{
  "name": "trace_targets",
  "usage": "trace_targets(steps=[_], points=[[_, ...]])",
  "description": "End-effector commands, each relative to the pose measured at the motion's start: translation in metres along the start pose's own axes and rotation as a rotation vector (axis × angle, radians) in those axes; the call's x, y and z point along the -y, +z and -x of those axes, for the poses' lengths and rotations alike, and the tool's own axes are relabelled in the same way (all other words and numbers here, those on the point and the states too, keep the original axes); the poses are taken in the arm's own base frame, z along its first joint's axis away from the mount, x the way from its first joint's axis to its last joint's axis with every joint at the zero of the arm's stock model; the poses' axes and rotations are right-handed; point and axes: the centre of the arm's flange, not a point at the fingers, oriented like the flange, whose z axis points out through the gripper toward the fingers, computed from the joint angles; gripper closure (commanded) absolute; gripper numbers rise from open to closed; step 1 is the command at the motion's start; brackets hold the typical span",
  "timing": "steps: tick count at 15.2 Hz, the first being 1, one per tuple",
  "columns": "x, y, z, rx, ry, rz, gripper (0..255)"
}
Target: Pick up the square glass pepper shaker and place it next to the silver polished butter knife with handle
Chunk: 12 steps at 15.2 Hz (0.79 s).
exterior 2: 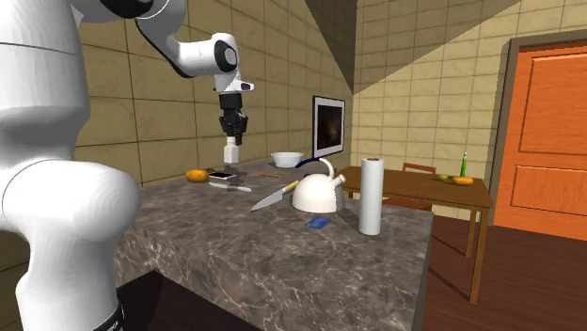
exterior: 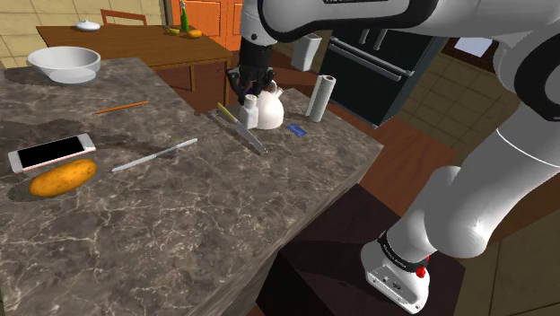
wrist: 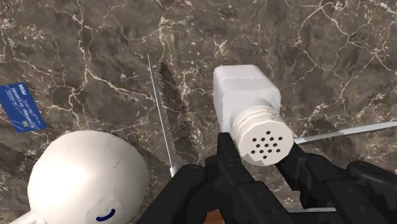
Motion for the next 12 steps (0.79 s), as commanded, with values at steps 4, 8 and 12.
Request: trace_targets(steps=[4,8,12], points=[[0.065,-0.002,0.007,0.000,0.001,0.000,255],[0.118,-0.003,0.010,0.000,0.001,0.000,255],[0.171,-0.004,0.013,0.000,0.001,0.000,255]])
